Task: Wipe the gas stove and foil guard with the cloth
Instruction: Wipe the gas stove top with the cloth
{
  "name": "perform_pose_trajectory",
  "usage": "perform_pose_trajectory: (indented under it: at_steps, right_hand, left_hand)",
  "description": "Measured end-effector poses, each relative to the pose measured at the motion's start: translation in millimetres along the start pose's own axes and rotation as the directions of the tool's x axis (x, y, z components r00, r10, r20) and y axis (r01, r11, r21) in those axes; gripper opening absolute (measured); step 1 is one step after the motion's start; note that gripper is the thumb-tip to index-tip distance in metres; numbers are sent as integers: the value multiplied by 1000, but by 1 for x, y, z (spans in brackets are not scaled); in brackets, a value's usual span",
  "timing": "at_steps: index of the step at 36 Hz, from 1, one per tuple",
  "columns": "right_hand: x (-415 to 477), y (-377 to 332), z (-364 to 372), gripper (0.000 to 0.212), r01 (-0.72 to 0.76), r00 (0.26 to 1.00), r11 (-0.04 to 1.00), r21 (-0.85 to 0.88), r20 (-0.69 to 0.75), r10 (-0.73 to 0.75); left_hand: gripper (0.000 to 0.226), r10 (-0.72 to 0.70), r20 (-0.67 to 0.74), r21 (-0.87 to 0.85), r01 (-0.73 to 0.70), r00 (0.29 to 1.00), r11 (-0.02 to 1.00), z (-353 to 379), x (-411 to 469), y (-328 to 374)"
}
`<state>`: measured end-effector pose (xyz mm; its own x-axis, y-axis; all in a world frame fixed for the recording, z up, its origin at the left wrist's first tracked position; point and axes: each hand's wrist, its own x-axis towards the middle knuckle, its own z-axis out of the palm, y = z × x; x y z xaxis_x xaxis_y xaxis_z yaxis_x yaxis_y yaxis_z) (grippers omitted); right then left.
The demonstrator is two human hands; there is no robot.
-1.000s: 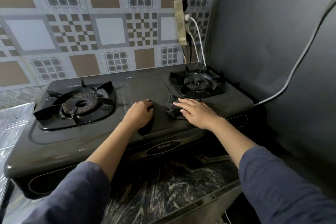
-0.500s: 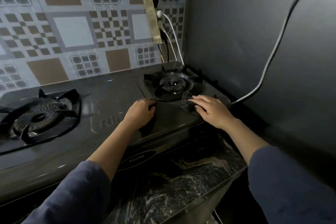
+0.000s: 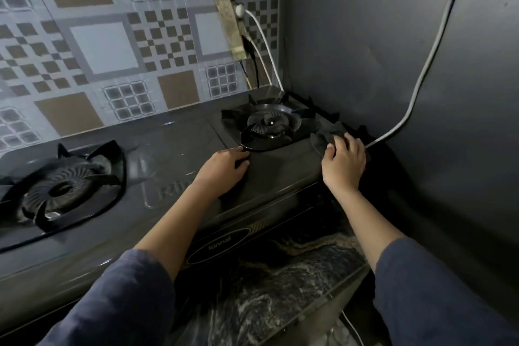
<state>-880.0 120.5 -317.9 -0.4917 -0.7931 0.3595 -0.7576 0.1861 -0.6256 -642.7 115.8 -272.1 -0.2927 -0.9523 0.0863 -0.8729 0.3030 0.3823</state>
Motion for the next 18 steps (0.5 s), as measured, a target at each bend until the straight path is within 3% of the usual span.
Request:
perform_pose_trajectory:
  at_steps: [7, 18]
  right_hand:
    - [-22, -25, 1, 40, -132, 991, 988, 84, 44, 128]
    - [-72, -69, 8, 41, -124, 987, 992, 19, 102, 122]
  left_hand:
    - [44, 4, 72, 25, -6, 997, 1000, -13, -11, -25]
    - [44, -37, 71, 12, 36, 997, 999, -37, -47, -79]
